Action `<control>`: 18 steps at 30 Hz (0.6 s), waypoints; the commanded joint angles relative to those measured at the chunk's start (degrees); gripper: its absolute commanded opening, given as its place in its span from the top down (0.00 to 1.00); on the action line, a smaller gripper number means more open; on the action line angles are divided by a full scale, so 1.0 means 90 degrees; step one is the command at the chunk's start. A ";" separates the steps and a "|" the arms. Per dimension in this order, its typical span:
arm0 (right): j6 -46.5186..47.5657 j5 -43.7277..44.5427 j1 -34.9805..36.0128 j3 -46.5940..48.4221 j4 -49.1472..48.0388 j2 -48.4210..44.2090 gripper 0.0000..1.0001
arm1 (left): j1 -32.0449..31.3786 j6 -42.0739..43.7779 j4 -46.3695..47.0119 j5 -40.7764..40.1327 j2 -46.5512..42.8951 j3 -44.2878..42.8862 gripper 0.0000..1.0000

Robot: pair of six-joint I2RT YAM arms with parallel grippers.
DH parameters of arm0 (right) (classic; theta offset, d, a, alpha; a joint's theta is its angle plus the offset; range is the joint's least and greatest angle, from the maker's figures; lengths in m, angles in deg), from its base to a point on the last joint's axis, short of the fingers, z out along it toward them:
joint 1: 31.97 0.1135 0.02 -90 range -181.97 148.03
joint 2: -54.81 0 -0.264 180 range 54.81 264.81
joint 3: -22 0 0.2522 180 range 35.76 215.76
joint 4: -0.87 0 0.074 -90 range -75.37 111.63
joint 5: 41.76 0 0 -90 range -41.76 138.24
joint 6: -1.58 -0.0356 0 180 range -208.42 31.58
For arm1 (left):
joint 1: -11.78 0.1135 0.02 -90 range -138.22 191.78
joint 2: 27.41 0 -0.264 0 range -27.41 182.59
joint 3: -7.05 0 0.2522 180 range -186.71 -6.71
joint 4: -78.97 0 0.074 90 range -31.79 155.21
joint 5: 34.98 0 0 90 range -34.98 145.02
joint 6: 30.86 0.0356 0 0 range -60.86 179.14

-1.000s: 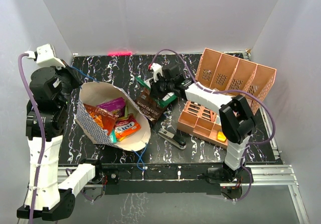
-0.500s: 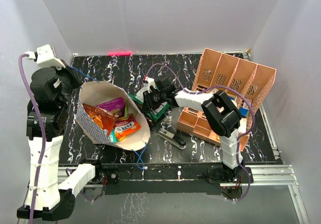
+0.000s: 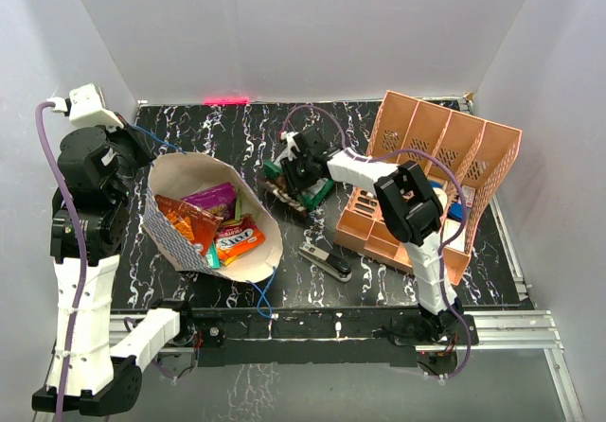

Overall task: Take the snacks out of the paper bag
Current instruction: Place the snack at the center of the board.

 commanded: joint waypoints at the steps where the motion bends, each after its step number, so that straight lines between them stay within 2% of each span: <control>1: 0.1483 0.2055 -0.0514 0.0186 0.1056 0.0442 0.65 | -0.0021 -0.0096 0.0399 0.0015 -0.0182 -0.0140 1.00; 5: 0.2150 0.2102 -0.0644 0.0245 0.1027 0.0378 0.63 | -0.0021 -0.0274 0.0366 0.0240 -0.0152 -0.0137 1.00; 8: 0.2304 0.1751 -0.0615 0.0228 0.1027 0.0146 0.63 | -0.0022 -0.0346 0.0315 0.0320 -0.0156 -0.0133 1.00; 10: 0.2053 0.1219 -0.0576 0.0170 0.1041 -0.0113 0.62 | -0.0021 -0.0377 0.0315 0.0320 -0.0177 -0.0088 1.00; 14: 0.1425 0.0338 -0.0478 -0.0205 0.0838 -0.0832 0.52 | -0.0016 -0.0420 0.0312 0.0397 -0.0205 -0.0020 1.00; 18: 0.0840 -0.0379 -0.0447 -0.0404 0.0830 -0.1368 0.42 | -0.0028 -0.0239 0.0495 0.0950 -0.0340 0.0239 1.00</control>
